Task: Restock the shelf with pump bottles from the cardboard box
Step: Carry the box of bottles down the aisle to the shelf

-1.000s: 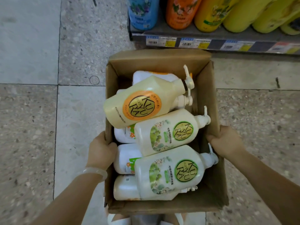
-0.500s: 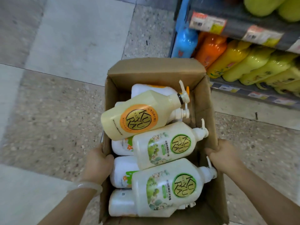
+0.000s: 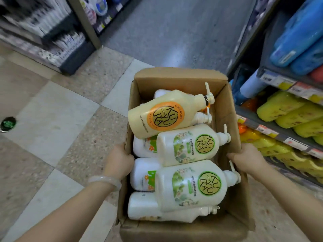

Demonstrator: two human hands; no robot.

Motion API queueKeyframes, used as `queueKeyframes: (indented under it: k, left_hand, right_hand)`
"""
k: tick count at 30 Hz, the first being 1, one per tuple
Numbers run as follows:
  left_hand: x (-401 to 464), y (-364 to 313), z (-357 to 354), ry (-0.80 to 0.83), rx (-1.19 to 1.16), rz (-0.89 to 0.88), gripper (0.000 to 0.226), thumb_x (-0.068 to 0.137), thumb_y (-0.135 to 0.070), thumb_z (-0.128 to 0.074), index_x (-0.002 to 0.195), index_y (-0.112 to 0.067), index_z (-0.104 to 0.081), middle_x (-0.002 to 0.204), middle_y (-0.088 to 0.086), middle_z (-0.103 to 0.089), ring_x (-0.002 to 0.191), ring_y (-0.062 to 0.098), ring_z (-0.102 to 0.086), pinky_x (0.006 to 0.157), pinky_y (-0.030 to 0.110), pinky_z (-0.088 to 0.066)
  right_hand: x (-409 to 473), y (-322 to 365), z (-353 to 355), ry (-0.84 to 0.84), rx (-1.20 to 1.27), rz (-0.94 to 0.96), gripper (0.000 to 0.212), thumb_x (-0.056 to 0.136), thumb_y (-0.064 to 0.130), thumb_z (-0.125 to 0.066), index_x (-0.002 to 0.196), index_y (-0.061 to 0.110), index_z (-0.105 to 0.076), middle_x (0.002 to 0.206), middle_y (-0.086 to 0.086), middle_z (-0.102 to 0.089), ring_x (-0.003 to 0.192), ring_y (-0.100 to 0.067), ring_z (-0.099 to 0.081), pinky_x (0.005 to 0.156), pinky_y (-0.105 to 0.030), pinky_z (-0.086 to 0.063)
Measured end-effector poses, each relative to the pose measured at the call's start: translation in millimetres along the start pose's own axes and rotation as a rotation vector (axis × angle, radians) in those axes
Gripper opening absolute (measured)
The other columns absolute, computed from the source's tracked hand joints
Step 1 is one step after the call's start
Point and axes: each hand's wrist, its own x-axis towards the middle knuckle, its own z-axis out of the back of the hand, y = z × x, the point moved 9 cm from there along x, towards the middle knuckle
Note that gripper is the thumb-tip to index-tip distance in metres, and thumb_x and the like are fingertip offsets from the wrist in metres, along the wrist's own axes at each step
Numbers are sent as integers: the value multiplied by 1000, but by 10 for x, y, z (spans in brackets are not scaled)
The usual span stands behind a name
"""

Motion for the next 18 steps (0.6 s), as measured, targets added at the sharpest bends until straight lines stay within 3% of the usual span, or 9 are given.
queueKeyframes:
  k: [3,6,9,12,18]
  left_hand:
    - [84,-239,473,-45,-12,-13,24,73,11,-47,57,-6,-43,56,9,-50,55,25,-45,50,28,-30]
    - [321,-458,798,-69,22,-10,11,73,8,-48,68,1,-54,68,17,-60,63,29,-53,56,31,-39]
    - [666,-752,1029,-72,61,-3,15,75,5,-50,86,3,-60,74,12,-62,67,27,-55,61,33,-44]
    - [1045,-1085,1221,-102,50,34,8,75,6,-51,75,2,-58,65,10,-57,58,21,-50,52,27,-35]
    - [2014,-1865,1563,-99,43,37,12,74,7,-49,69,1,-58,63,9,-57,65,27,-54,52,27,-36]
  right_hand:
    - [-25,527,249,-7,-17,71,10,82,5,-61,80,-4,-64,74,-20,-65,72,-34,-63,67,-45,-53]
    - [94,964,472,8,-4,100,11,80,6,-62,80,-5,-64,75,-21,-66,67,-30,-62,58,-35,-48]
    - [377,1377,720,-10,-4,116,7,76,10,-64,74,2,-63,73,-16,-66,68,-28,-63,58,-34,-49]
    - [729,1843,1019,-25,-21,136,8,76,9,-62,69,6,-58,68,-11,-61,63,-24,-59,54,-31,-45]
    - [1498,2775,1616,-19,-34,147,18,77,5,-60,61,9,-53,59,-6,-55,54,-20,-52,46,-24,-35]
